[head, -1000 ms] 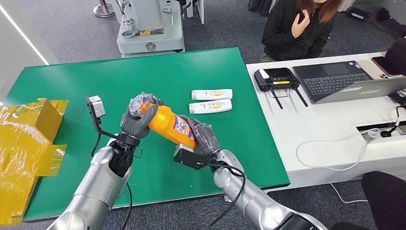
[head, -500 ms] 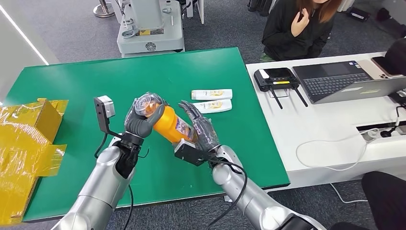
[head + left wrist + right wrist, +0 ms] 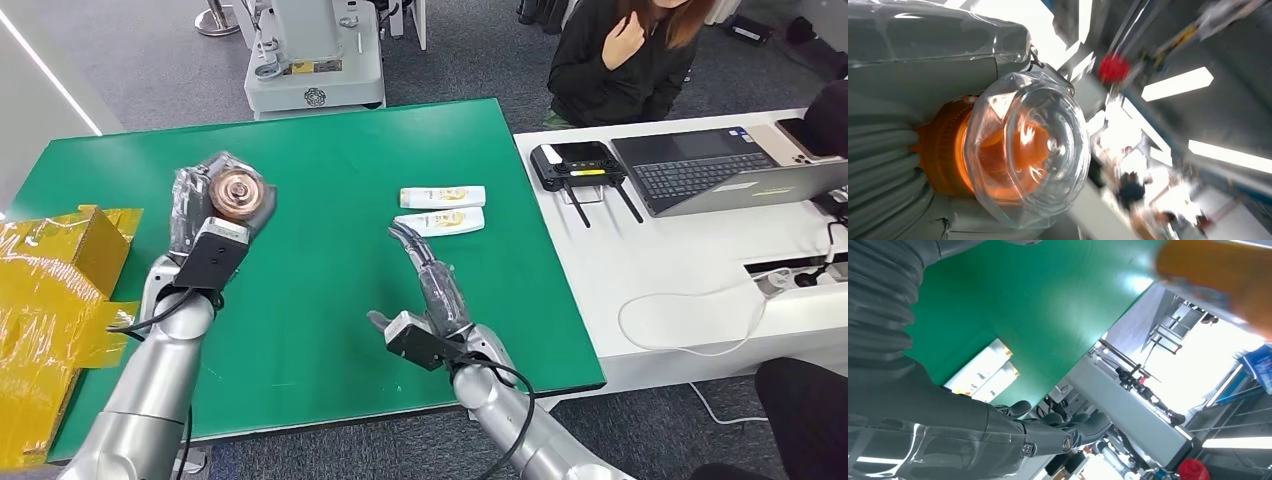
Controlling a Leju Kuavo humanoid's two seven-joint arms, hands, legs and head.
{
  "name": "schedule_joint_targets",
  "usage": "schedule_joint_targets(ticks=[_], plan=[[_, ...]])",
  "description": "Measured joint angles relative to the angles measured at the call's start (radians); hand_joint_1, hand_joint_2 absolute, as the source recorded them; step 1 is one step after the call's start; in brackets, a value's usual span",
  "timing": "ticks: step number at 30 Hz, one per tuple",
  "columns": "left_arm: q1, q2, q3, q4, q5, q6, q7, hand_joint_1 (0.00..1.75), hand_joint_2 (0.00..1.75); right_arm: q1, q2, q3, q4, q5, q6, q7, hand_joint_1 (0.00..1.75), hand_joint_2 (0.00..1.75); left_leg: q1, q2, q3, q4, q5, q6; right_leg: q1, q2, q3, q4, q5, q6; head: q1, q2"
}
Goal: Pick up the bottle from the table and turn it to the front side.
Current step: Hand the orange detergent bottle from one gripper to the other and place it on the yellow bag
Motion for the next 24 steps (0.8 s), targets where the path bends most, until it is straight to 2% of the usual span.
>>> schedule_joint_targets(ticks=[4,8,15,20,24], plan=[[-0.074,0.058,0.0,-0.05,-0.242,0.165,0.068,1.75,1.75,0.054,-0.025,0.009,-0.062,-0.028,-0.012,-0.004,0.0,1.75,0.0,0.001,0.0,0.0,0.0,0.0,0.0,0.0,0.0,0.0,0.0,0.0,0.0,0.0],[-0.16,0.121,0.0,-0.059,-0.428,0.25,0.128,1.75,1.75,0.095,-0.041,0.025,-0.116,-0.054,-0.031,-0.008,0.0,1.75,0.0,0.001,0.0,0.0,0.0,0.0,0.0,0.0,0.0,0.0,0.0,0.0,0.0,0.0],[-0.245,0.195,-0.007,-0.028,-0.462,0.237,0.149,1.75,1.75,0.16,-0.06,0.041,-0.202,-0.088,-0.063,0.002,0.0,1.75,0.0,0.001,0.0,0.0,0.0,0.0,0.0,0.0,0.0,0.0,0.0,0.0,0.0,0.0],[-0.247,0.236,-0.051,0.04,-0.519,0.218,0.18,1.75,1.75,0.234,-0.079,0.029,-0.304,-0.1,-0.064,0.007,0.0,1.75,0.0,0.002,0.0,0.0,0.0,0.0,0.0,0.001,0.0,0.0,0.0,0.0,0.0,0.0],[-0.231,0.277,-0.082,0.108,-0.561,0.158,0.227,1.75,1.75,0.322,-0.104,-0.009,-0.435,-0.103,-0.089,0.006,0.0,1.75,0.0,0.002,0.0,0.0,0.0,0.0,0.0,0.001,0.0,0.0,0.0,0.0,0.0,0.0]])
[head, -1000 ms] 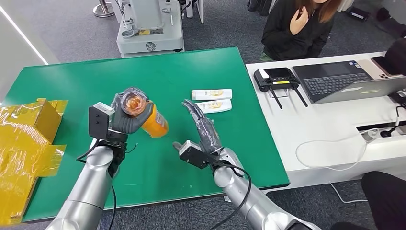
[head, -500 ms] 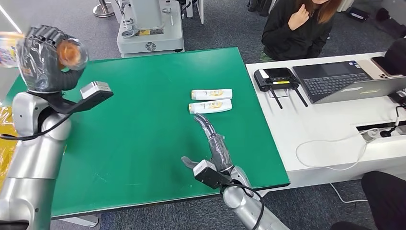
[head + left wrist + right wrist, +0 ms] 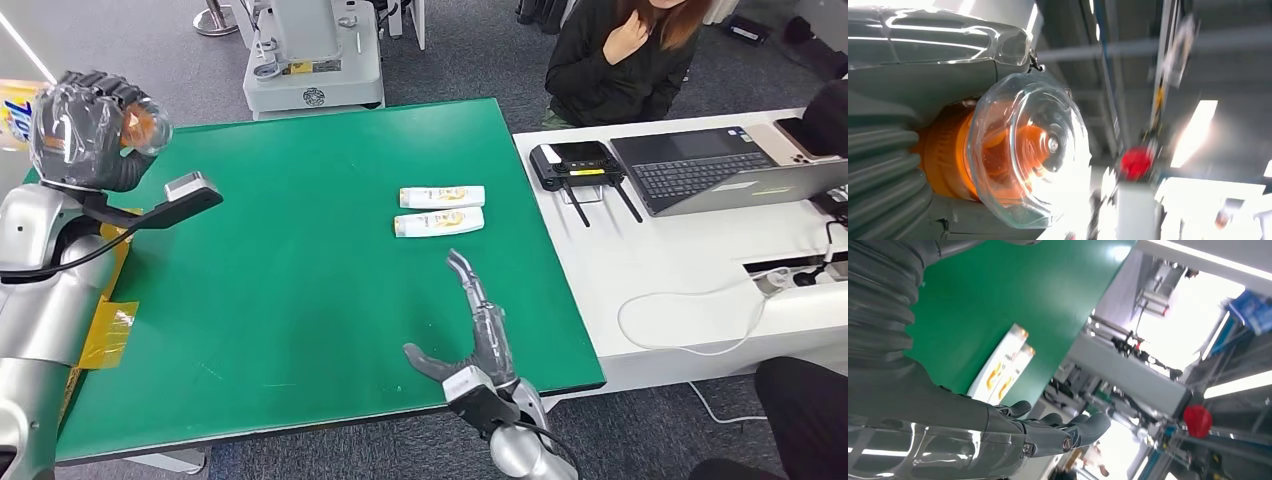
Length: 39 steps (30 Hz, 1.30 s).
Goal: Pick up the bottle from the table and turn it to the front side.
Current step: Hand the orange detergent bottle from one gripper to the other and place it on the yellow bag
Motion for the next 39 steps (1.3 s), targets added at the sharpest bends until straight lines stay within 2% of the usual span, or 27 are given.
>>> schedule_joint_targets(ticks=[4,10,14,18,22,25,29,39], plan=[[0.021,0.05,-0.007,0.075,-0.023,-0.038,0.041,1.75,1.75,0.099,-0.034,-0.052,-0.167,-0.009,-0.038,-0.002,0.0,1.75,0.0,0.001,0.0,0.0,0.0,-0.001,0.0,0.002,-0.001,0.0,0.0,0.0,0.0,0.0],[0.056,0.134,-0.009,0.165,-0.145,0.019,0.161,1.75,1.75,0.211,-0.074,-0.115,-0.354,-0.013,-0.097,-0.006,0.0,1.75,0.0,0.005,0.0,0.0,-0.001,-0.001,0.0,0.005,-0.002,0.0,0.0,0.0,0.0,0.0],[0.059,0.163,-0.008,0.21,-0.223,0.037,0.219,1.75,1.75,0.247,-0.083,-0.132,-0.409,-0.004,-0.127,-0.001,0.0,1.75,0.001,0.004,0.0,-0.001,-0.001,-0.001,0.001,0.004,-0.002,0.0,0.0,0.0,0.0,0.0],[0.051,0.17,0.0,0.238,-0.22,0.025,0.209,1.75,1.75,0.265,-0.084,-0.144,-0.44,-0.001,-0.145,0.005,0.0,1.75,0.001,0.004,0.0,0.0,-0.001,-0.001,0.001,0.004,-0.001,0.0,0.001,-0.001,0.0,0.0],[0.068,0.171,0.016,0.239,-0.166,-0.04,0.142,1.75,1.75,0.288,-0.084,-0.165,-0.488,0.022,-0.151,0.013,0.0,1.75,0.0,0.004,0.0,0.0,-0.001,-0.001,0.0,0.004,-0.001,0.0,0.001,-0.001,0.0,0.0],[0.122,0.177,0.029,0.211,-0.109,-0.103,0.08,1.75,1.75,0.312,-0.083,-0.19,-0.535,0.034,-0.143,0.015,0.0,1.75,0.0,0.005,0.0,0.0,-0.001,-0.001,0.0,0.005,-0.001,0.0,0.001,-0.001,0.0,0.0],[0.214,0.183,0.032,0.158,-0.076,-0.169,0.058,1.75,1.75,0.342,-0.082,-0.226,-0.59,0.035,-0.123,0.019,0.0,1.75,0.0,0.005,0.0,0.0,-0.001,-0.001,0.0,0.005,-0.002,0.0,0.001,-0.001,0.0,0.0],[0.432,0.173,0.069,0.1,-0.13,-0.207,0.132,1.75,1.75,0.402,-0.047,-0.307,-0.666,0.071,-0.06,0.034,0.0,1.75,0.001,0.006,0.0,-0.001,-0.002,-0.001,0.0,0.006,-0.002,-0.001,0.001,-0.001,0.0,0.0]])
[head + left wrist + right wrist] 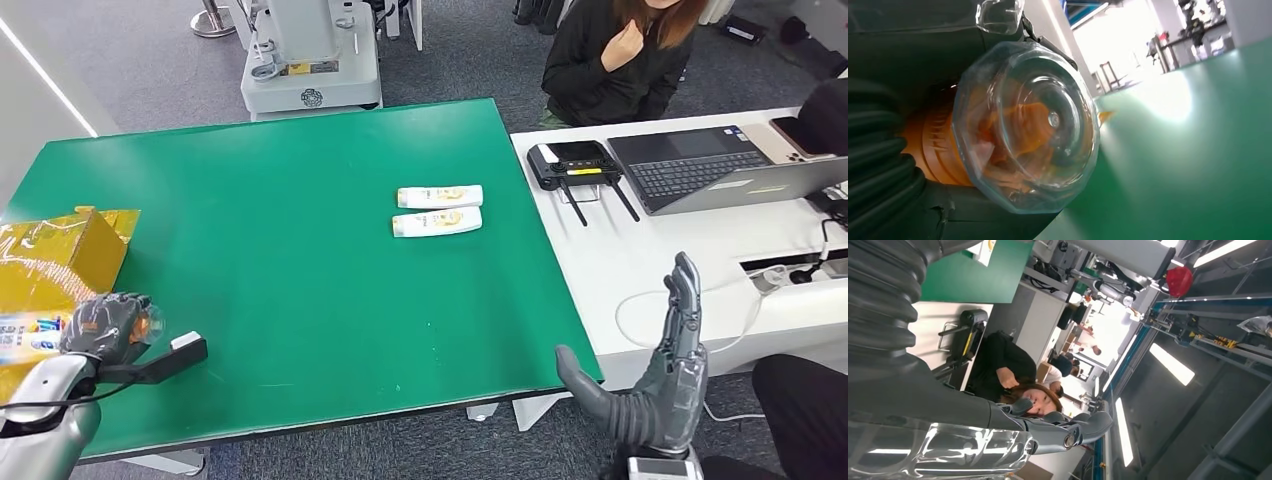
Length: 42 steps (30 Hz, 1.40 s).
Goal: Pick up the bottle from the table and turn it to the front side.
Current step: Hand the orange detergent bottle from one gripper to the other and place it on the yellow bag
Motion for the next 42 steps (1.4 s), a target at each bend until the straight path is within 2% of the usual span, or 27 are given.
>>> schedule_joint_targets(ticks=[3,7,12,21,22,25,26,32,42], plan=[[0.02,-0.003,0.023,0.006,-0.028,0.0,0.002,1.75,1.75,0.006,0.01,-0.008,-0.014,0.02,0.014,0.0,0.0,1.75,0.0,0.0,0.0,0.0,0.0,0.0,0.0,0.0,0.0,0.0,0.0,0.0,0.0,0.0],[0.007,-0.024,0.038,0.062,-0.06,0.022,-0.017,1.75,1.75,0.007,0.023,-0.007,-0.029,0.068,0.025,0.002,0.0,1.75,0.0,-0.001,0.0,0.0,0.0,0.0,0.0,-0.001,0.0,0.0,0.0,0.0,0.0,0.0],[-0.051,-0.082,0.039,0.191,-0.085,0.066,-0.041,1.75,1.75,0.01,0.034,0.017,-0.051,0.139,0.033,0.024,0.0,1.75,0.0,-0.003,0.0,0.0,0.001,0.0,0.0,-0.003,0.002,0.0,0.0,0.0,0.0,0.0],[-0.155,-0.16,0.039,0.343,-0.087,0.065,-0.042,1.71,1.75,0.008,0.036,0.049,-0.075,0.177,0.078,0.058,0.0,1.75,-0.001,-0.004,0.003,0.0,0.001,0.0,0.0,-0.004,0.004,0.0,0.0,0.0,0.0,0.0],[-0.16,-0.164,0.04,0.353,-0.085,0.067,-0.04,1.39,1.75,0.006,0.036,0.052,-0.074,0.177,0.083,0.057,0.0,1.75,-0.001,-0.004,0.003,0.0,0.001,0.0,0.0,-0.004,0.004,0.0,0.001,0.0,0.0,0.0],[-0.173,-0.172,0.047,0.383,-0.075,0.067,-0.022,0.11,1.75,-0.002,0.036,0.059,-0.071,0.177,0.101,0.058,0.0,1.75,-0.001,-0.004,0.004,0.0,0.001,0.0,0.0,-0.004,0.005,0.0,0.001,0.0,0.0,0.0],[-0.177,-0.175,0.052,0.392,-0.07,0.063,-0.012,0.0,1.75,-0.006,0.037,0.06,-0.068,0.177,0.106,0.058,0.0,1.75,0.0,-0.004,0.004,0.0,0.001,0.0,0.0,-0.004,0.005,0.0,0.001,0.0,0.0,0.0],[-0.196,-0.192,0.089,0.429,-0.045,0.058,0.029,0.0,1.75,-0.026,0.039,0.063,-0.041,0.177,0.134,0.067,0.0,1.75,0.0,-0.004,0.008,-0.001,0.001,0.0,0.0,-0.004,0.009,0.0,0.0,0.0,0.0,0.0],[-0.189,-0.206,0.125,0.433,-0.046,0.091,0.0,0.0,1.75,-0.037,0.039,0.067,-0.026,0.169,0.161,0.07,0.0,1.75,-0.001,-0.004,0.01,-0.001,0.001,0.0,0.0,-0.004,0.011,0.0,0.0,0.0,0.0,0.0]])
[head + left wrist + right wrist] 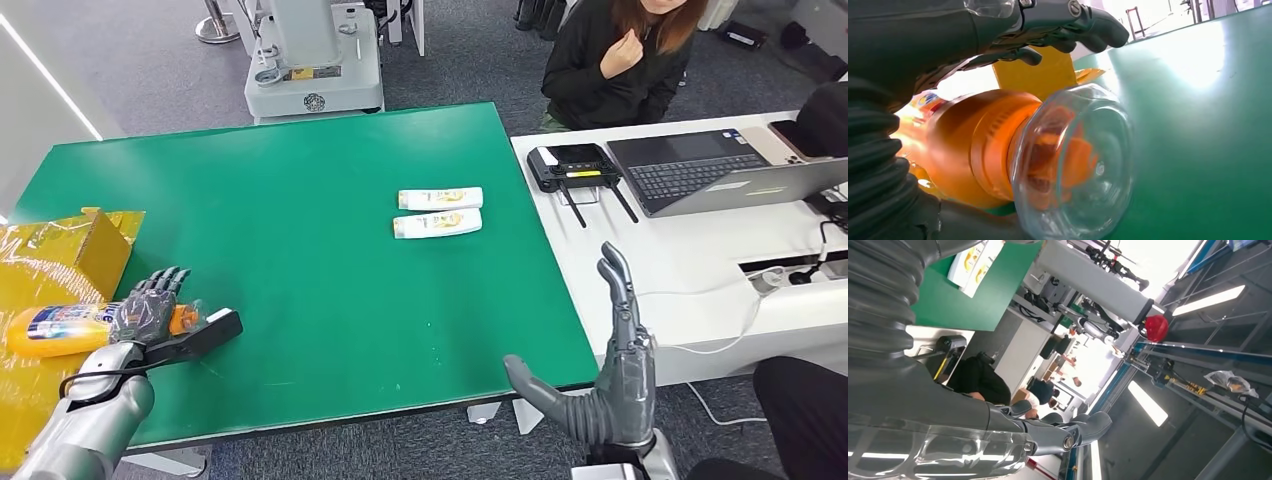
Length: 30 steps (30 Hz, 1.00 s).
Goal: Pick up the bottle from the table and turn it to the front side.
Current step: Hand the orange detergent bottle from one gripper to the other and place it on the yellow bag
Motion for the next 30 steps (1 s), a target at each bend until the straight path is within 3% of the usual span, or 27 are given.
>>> schedule_joint_targets(ticks=[5,9,12,14,18,21,25,30], plan=[[0.008,-0.01,0.009,-0.011,0.025,-0.003,-0.03,0.0,1.75,-0.003,0.0,0.004,0.009,-0.013,-0.011,-0.004,0.0,1.75,0.0,0.0,0.0,0.0,0.0,0.0,0.0,-0.001,0.0,0.0,0.0,0.0,0.0,0.0],[0.132,-0.076,0.049,-0.2,0.348,-0.14,-0.231,0.0,1.75,-0.035,-0.001,0.026,0.057,-0.054,-0.059,-0.009,0.0,1.75,-0.001,0.0,0.0,0.0,0.0,0.0,-0.001,-0.001,0.0,0.0,0.0,0.0,0.0,0.0],[0.256,-0.119,0.052,-0.435,0.639,-0.257,-0.204,0.0,1.75,-0.044,-0.003,0.033,0.073,-0.073,-0.081,-0.01,0.0,1.75,-0.001,0.001,-0.001,0.0,-0.001,0.001,-0.001,0.0,-0.001,-0.001,0.0,0.001,0.0,0.0],[0.329,-0.138,0.049,-0.589,0.77,-0.279,-0.163,0.0,1.75,-0.045,-0.005,0.034,0.076,-0.094,-0.088,-0.014,0.0,1.75,-0.001,0.001,-0.002,0.001,-0.001,0.002,-0.001,0.001,-0.002,-0.001,0.0,0.001,0.0,0.0],[0.431,-0.151,0.014,-0.836,0.837,-0.232,-0.125,0.0,1.75,-0.046,-0.014,0.035,0.083,-0.134,-0.092,-0.027,0.0,1.75,-0.001,0.0,-0.003,0.001,-0.002,0.003,-0.001,0.0,-0.002,-0.001,-0.001,0.002,0.0,0.0],[0.477,-0.15,-0.009,-0.94,0.853,-0.216,-0.122,0.0,1.75,-0.047,-0.021,0.034,0.093,-0.159,-0.096,-0.047,0.0,1.75,-0.001,0.0,-0.003,0.001,-0.002,0.002,-0.001,0.0,-0.002,-0.001,-0.002,0.002,0.0,0.0],[0.526,-0.151,-0.03,-1.025,0.93,-0.241,-0.201,0.0,1.75,-0.046,-0.029,0.034,0.109,-0.2,-0.117,-0.078,0.0,1.75,-0.001,0.0,-0.003,0.001,-0.002,0.002,-0.001,0.0,-0.003,-0.001,-0.002,0.002,0.0,0.0],[0.541,-0.175,-0.058,-1.085,1.16,-0.388,-0.351,0.0,1.75,-0.054,-0.031,0.035,0.13,-0.254,-0.14,-0.13,0.0,1.75,-0.001,0.0,-0.003,0.001,-0.002,0.002,-0.001,0.0,-0.002,-0.001,-0.002,0.002,0.0,0.0]])
